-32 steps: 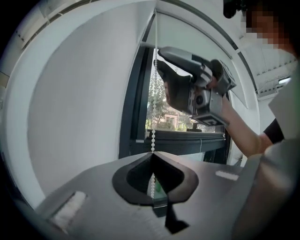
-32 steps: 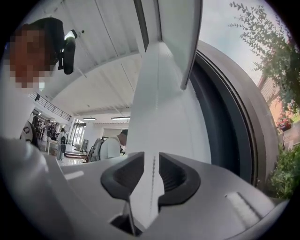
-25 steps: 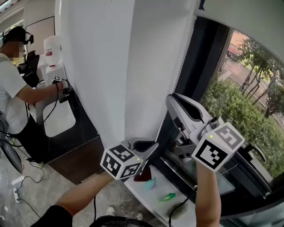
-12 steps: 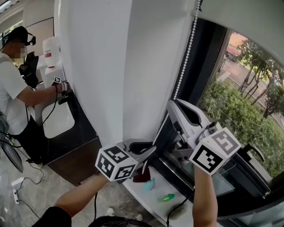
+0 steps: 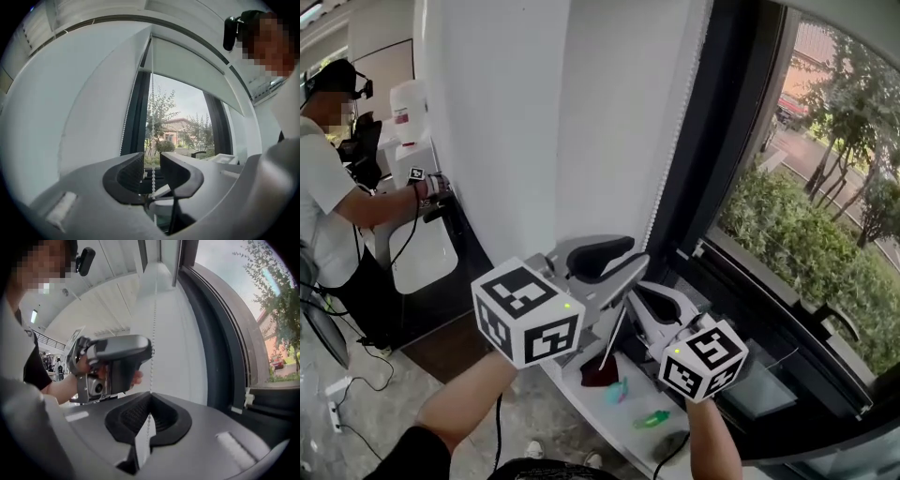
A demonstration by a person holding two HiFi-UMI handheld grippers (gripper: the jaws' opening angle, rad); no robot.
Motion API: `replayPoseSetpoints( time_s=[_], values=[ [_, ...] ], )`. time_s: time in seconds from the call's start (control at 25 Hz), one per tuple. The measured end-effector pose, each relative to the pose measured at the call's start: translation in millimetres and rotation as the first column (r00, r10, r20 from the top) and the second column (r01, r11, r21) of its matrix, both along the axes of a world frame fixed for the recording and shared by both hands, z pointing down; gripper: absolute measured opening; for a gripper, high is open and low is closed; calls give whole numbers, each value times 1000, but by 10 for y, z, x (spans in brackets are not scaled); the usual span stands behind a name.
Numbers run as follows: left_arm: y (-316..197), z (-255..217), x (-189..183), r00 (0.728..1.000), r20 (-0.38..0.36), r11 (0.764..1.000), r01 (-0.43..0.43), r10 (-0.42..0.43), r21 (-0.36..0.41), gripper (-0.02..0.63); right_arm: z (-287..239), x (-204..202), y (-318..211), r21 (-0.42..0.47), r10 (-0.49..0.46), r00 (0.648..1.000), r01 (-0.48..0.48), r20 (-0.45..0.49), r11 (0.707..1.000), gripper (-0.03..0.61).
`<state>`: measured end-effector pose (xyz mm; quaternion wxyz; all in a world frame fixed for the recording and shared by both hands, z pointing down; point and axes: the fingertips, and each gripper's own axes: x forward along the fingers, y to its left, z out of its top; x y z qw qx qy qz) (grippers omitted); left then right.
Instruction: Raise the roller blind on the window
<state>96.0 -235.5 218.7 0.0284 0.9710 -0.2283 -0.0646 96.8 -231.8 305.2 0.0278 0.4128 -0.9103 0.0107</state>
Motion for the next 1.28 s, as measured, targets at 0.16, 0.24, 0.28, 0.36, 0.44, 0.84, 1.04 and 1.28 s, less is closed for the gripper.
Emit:
replayPoseSetpoints(
  time_s=[0.16,0.24,0.28,0.36,0.44,0.84,1.04,1.28],
  values=[
    [-12,-72,101,1000,17,1000,-5,5,13,106,58,39,45,-22,7,999,-6,52,1000,6],
    [-5,-105,138,1000,15,1000,-3,3,23,106,47,52,55,-19,9,998,-8,54,1000,6],
    [-4,-111,158,1000,20,1000,-3,3,26,99,49,54,55,-20,9,999,-8,52,1000,6],
    [5,-104,204,999,36,1000,-11,10,29,18,62,48,52,-29,9,999,-8,52,1000,6],
    [13,-91,232,999,43,1000,-27,26,12,5,56,36,61,-35,13,998,-11,68,999,6],
    [-86,125,112,999,42,1000,16,-16,-6,9,-603,508,122,-28,-35,897,53,440,998,73],
    [-62,909,215,980,200,997,13,3,-80,9,-1223,322,-6,86,-61,943,34,327,996,106],
    [-31,1692,188,963,261,968,-1,68,-250,9,-1441,-6,-139,133,-66,977,40,201,990,104]
  ],
)
